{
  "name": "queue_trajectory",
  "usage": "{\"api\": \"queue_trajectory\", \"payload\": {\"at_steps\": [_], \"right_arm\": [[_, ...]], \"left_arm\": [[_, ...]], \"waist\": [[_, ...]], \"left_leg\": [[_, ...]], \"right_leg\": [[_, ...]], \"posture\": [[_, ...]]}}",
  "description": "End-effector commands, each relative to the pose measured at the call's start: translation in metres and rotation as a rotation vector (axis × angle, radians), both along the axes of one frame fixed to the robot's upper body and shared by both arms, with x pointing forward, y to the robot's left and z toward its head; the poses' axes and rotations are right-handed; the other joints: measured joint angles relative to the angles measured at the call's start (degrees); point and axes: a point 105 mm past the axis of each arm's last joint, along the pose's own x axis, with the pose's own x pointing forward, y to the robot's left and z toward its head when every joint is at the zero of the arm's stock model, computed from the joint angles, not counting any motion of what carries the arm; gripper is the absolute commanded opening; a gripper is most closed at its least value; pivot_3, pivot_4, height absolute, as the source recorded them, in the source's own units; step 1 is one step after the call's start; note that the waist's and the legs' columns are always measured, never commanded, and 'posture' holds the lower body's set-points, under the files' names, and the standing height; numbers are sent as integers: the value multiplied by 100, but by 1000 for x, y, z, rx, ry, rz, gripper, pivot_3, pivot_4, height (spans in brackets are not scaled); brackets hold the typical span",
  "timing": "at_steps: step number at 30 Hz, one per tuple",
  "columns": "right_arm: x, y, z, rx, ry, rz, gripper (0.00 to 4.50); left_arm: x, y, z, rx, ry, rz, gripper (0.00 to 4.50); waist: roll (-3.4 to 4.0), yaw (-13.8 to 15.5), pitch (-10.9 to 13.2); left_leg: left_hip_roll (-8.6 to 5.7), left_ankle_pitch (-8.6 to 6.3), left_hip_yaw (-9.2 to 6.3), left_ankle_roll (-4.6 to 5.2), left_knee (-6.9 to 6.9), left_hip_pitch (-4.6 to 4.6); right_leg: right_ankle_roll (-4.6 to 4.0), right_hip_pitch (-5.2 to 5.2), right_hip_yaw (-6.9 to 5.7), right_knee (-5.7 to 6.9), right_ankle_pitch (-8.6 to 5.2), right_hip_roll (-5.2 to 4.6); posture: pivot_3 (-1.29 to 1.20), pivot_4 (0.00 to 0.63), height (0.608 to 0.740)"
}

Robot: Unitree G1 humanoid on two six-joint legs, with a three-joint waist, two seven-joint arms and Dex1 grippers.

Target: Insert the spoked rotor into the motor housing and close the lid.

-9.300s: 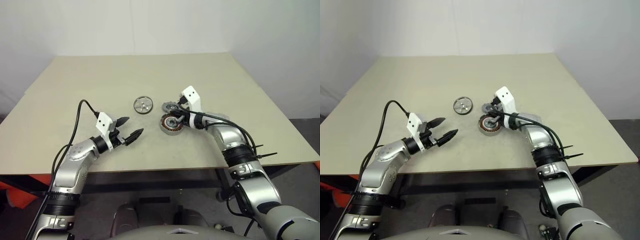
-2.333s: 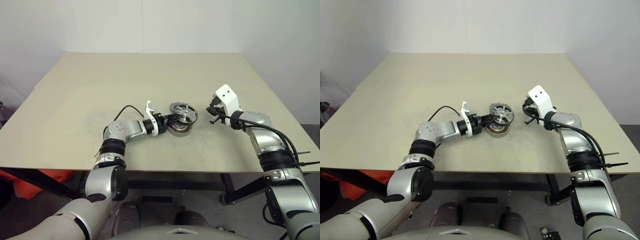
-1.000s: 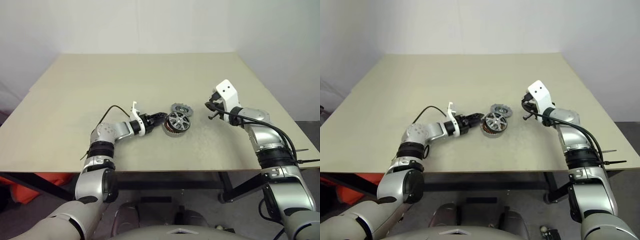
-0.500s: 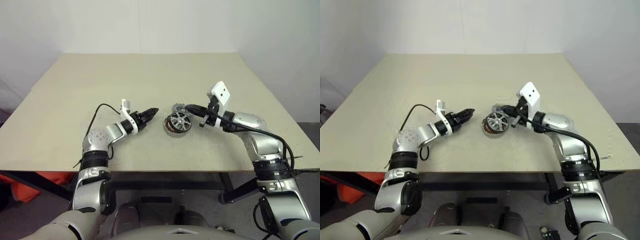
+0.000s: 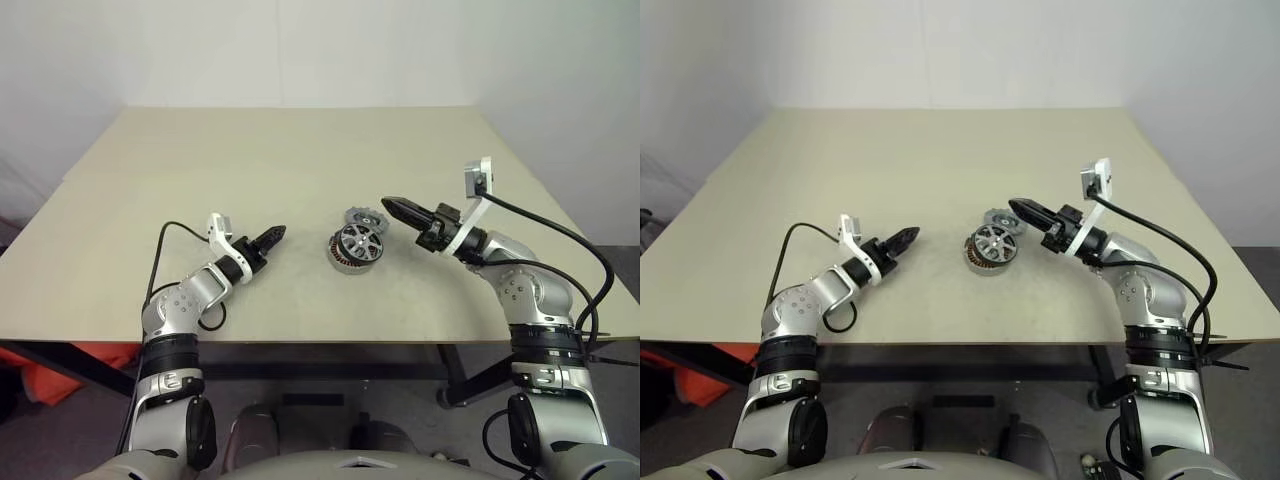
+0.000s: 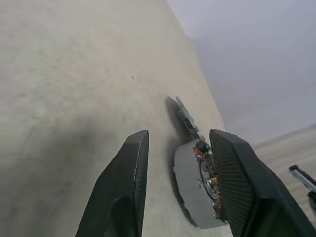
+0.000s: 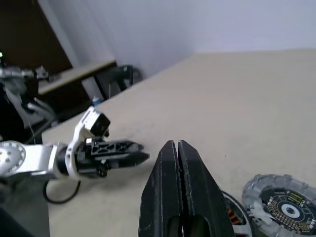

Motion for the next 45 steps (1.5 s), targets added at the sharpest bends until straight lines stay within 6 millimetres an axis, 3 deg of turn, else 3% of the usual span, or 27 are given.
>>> {"api": "queue_trajectory", "payload": {"at_steps": [1,4,7,10,15,18,30,37,45], "right_arm": [[-12,17,1,-15,-6,98,0],[-19,25,-36,-336,-33,137,0],[-17,20,-51,-513,-82,115,0],[-12,16,-39,-471,-106,89,0],[-8,7,-43,-485,-88,71,0],[0,2,-47,-494,-62,29,0],[12,12,-59,-520,-66,19,0],[17,25,-58,-518,-87,32,0],[23,27,-56,-515,-103,10,0]], "left_arm": [[2,1,17,-6,-67,6,2063],[1,0,19,53,-111,-5,2063],[-1,-1,24,117,-170,-26,2063],[-5,-3,32,237,-278,-69,2063],[-10,-4,42,582,-532,-160,2063],[-12,-4,38,689,-592,-210,2063],[-14,-6,30,679,-591,-197,2063],[-14,-3,28,690,-580,-187,2063],[-16,-3,24,696,-569,-187,2063]], "waist": [[0,-3,0],[0,2,0],[0,3,0],[0,-3,0],[0,-6,0],[2,-11,-1],[4,-23,-2],[4,-24,-2],[4,-23,-2]], "left_leg": [[1,0,0,-1,-1,-1],[2,0,0,-1,-3,-2],[0,11,0,-20,-3,-4],[3,11,0,-21,-3,-1],[9,7,-1,-13,-4,1],[10,7,-1,-13,-5,1],[12,11,5,-19,-3,2],[12,12,5,-21,-1,7],[11,13,5,-23,0,6]], "right_leg": [[0,-1,0,0,0,1],[0,-3,0,-2,0,2],[2,-2,0,-4,0,1],[5,-4,0,-2,-1,2],[8,-3,0,-2,-2,7],[7,-4,0,-1,-1,9],[3,-10,3,14,1,9],[3,-10,4,21,1,9],[2,-10,5,25,1,9]], "posture": [[0,0,740],[0,0,740],[0,0,740],[0,0,740],[0,0,740],[0,0,740],[0,0,740],[0,0,740],[0,0,740]]}}
